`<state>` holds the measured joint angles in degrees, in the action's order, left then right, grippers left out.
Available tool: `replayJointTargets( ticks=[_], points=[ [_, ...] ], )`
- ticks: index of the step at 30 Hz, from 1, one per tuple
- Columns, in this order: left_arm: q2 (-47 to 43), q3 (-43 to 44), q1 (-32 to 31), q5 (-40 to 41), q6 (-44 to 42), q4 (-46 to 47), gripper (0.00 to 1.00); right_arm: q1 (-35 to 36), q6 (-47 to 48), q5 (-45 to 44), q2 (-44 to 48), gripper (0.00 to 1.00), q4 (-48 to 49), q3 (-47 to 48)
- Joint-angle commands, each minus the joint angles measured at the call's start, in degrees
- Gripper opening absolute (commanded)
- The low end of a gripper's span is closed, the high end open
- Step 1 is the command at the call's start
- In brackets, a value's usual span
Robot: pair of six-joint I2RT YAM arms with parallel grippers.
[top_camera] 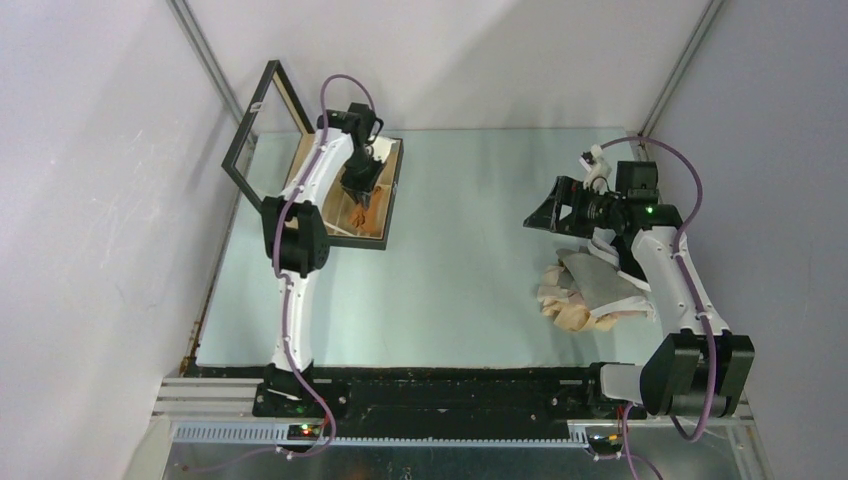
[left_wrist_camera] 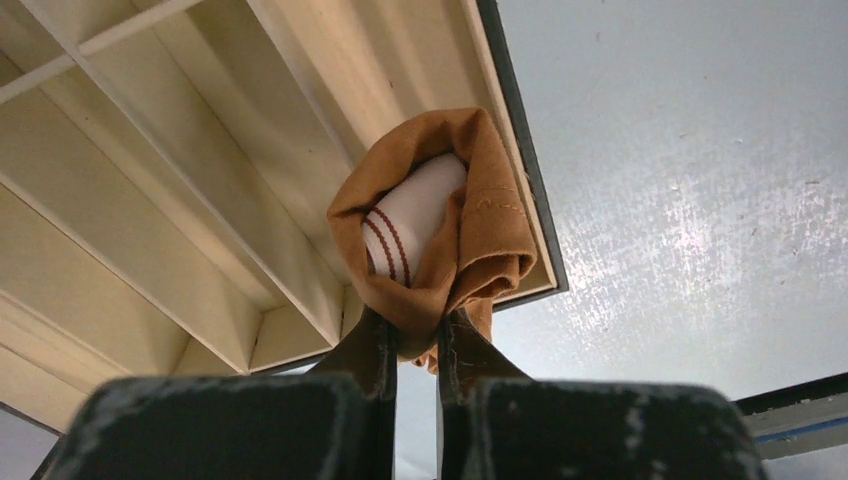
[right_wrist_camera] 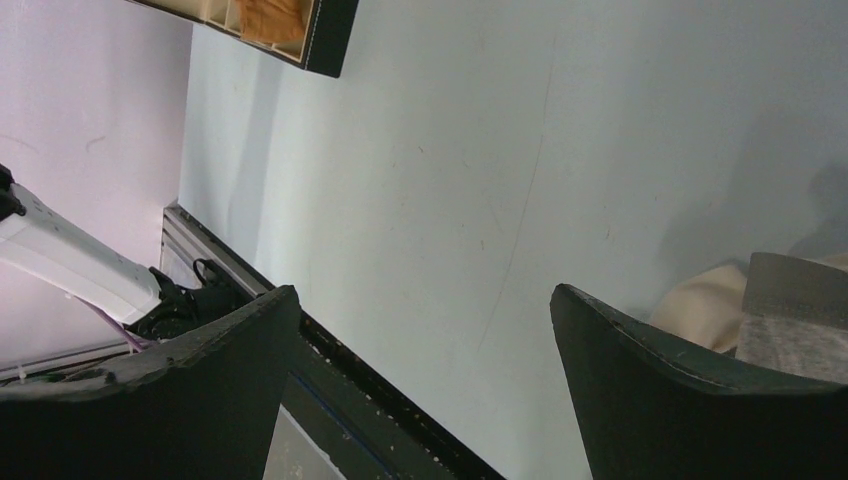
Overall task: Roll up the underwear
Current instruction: Place the underwear in the storage box.
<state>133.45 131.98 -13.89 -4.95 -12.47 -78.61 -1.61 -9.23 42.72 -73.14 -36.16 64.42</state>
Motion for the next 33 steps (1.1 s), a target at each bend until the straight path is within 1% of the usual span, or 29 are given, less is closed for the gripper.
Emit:
replayJointTargets(
  ticks=[1, 11, 19, 23, 26, 28, 29, 30, 31, 32, 33],
  points=[
    [1.7, 4.0, 0.4, 1.7, 0.9, -0.4, 0.0, 0.0, -0.4, 0.4, 1.0, 0.99, 0.7, -0.4],
    [6.8, 5.0, 0.7, -4.8, 7.5, 1.7, 0.0, 0.0, 0.4, -1.0, 0.1, 1.0, 0.3, -0.5],
    [10.8, 5.2, 0.7, -3.1, 14.5, 3.6, 0.0, 0.0, 1.1, -2.0, -0.5, 1.0, -0.6, -0.6],
    [13.1, 4.5, 0.7, -2.8, 16.4, 3.5, 0.0, 0.0, 1.5, -2.1, -0.6, 0.99, -1.0, -0.5],
    [14.5, 5.1, 0.7, -0.6, 17.2, 4.2, 0.01, 0.0, 1.9, -2.1, -0.6, 0.99, -1.3, -0.6],
    [14.8, 5.8, 0.7, 1.0, 17.3, 4.8, 0.09, 0.0, 2.4, -2.3, -0.5, 0.99, -1.6, -0.6],
    [14.9, 6.5, 0.7, 1.6, 17.3, 5.1, 0.18, 0.0, 2.8, -2.4, -0.4, 0.99, -1.8, -0.5],
    [14.6, 6.8, 0.7, 2.5, 16.9, 5.2, 0.24, 0.0, 3.0, -2.7, -0.3, 0.99, -1.9, -0.5],
    [13.8, 7.2, 0.6, 2.8, 16.5, 5.4, 0.38, 0.0, 3.6, -2.8, -0.2, 1.0, -2.1, -0.5],
    [13.2, 7.3, 0.6, 3.5, 15.5, 5.4, 0.43, 0.0, 4.0, -3.1, 0.0, 0.99, -2.3, -0.4],
    [11.2, 7.3, 0.6, 3.8, 15.2, 5.5, 0.51, 0.0, 4.8, -3.4, 0.2, 0.99, -2.8, -0.3]
  ],
)
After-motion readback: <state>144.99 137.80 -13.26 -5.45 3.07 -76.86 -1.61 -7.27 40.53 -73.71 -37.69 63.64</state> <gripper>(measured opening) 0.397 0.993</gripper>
